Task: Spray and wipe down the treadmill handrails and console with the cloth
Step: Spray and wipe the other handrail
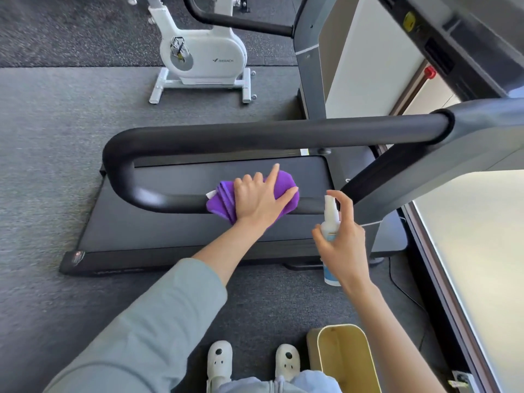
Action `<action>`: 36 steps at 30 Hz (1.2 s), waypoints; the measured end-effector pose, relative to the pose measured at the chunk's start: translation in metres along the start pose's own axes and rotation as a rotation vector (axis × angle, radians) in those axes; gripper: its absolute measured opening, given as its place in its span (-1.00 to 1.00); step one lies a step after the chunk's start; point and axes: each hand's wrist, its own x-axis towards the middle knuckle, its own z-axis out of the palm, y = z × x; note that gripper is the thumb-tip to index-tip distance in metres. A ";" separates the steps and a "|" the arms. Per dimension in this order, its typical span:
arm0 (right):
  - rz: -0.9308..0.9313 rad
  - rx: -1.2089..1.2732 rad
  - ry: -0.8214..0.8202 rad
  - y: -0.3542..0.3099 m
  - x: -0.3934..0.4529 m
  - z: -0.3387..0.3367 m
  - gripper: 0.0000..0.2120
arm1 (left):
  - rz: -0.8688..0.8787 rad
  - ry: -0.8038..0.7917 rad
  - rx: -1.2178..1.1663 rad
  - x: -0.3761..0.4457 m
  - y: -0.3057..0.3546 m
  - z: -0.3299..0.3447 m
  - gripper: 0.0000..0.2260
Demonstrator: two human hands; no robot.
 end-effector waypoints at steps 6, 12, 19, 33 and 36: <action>-0.003 -0.010 -0.013 0.000 0.002 -0.007 -0.41 | 0.308 0.131 0.025 -0.010 -0.004 0.008 -0.29; -0.006 0.024 -0.023 -0.007 0.006 -0.004 -0.42 | 0.217 0.095 -0.044 -0.013 -0.086 -0.002 -0.26; -0.014 0.040 -0.023 -0.003 0.010 -0.006 -0.41 | 0.153 0.017 -0.036 -0.017 -0.162 -0.005 -0.22; 0.008 0.001 0.113 0.017 0.001 -0.043 -0.42 | 0.529 -0.070 -0.128 0.033 0.064 0.015 -0.23; -0.005 -0.023 0.121 0.019 -0.001 -0.049 -0.42 | 0.535 -0.089 -0.170 0.037 0.067 0.017 -0.22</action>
